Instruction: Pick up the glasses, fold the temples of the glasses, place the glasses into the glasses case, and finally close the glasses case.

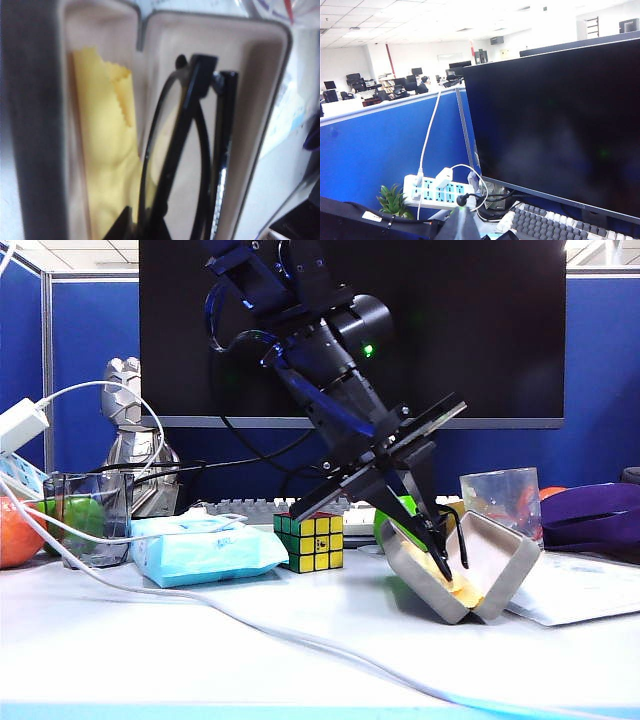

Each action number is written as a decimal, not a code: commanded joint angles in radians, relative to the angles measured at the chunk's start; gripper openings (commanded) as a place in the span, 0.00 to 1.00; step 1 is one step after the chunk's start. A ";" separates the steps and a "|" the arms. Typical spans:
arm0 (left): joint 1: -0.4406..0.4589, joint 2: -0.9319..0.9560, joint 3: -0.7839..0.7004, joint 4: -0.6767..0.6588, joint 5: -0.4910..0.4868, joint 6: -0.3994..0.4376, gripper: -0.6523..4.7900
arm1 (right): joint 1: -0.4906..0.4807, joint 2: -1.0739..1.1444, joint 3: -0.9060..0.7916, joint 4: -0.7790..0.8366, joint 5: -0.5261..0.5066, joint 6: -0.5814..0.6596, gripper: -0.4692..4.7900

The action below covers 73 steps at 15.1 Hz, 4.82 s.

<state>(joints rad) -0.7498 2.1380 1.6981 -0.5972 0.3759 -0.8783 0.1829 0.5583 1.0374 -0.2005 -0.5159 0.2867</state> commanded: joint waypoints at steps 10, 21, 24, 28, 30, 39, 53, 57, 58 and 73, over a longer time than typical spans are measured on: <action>-0.004 -0.016 0.003 0.010 0.028 -0.034 0.40 | 0.000 -0.007 0.003 0.009 -0.002 -0.004 0.09; 0.021 -0.160 0.004 -0.172 -0.250 0.325 0.32 | 0.006 0.196 0.002 -0.366 0.127 -0.060 0.09; 0.039 -0.163 0.005 -0.243 -0.296 0.513 0.31 | 0.059 0.399 0.003 -0.370 0.067 -0.113 0.35; 0.063 -0.202 0.005 -0.301 -0.313 0.568 0.21 | 0.156 0.615 0.003 -0.373 0.077 -0.109 0.40; 0.096 -0.272 0.005 -0.301 -0.333 0.575 0.21 | 0.168 0.735 0.003 -0.380 0.087 -0.103 0.40; 0.140 -0.476 0.009 -0.229 -0.327 0.576 0.22 | 0.182 0.946 0.003 -0.346 0.077 -0.068 0.38; 0.141 -0.505 0.009 -0.216 -0.327 0.580 0.22 | 0.211 1.089 0.003 -0.259 0.158 -0.021 0.38; 0.141 -0.505 0.009 -0.216 -0.328 0.590 0.22 | 0.213 1.100 0.003 -0.251 0.186 0.005 0.37; 0.141 -0.505 0.009 -0.216 -0.328 0.591 0.22 | 0.213 1.100 0.005 -0.249 0.180 0.006 0.37; 0.141 -0.505 0.009 -0.217 -0.327 0.594 0.22 | 0.213 1.175 0.164 -0.450 0.244 0.087 0.49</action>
<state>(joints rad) -0.6090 1.6386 1.7050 -0.8261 0.0486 -0.2878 0.3958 1.7321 1.1995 -0.6548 -0.2646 0.3706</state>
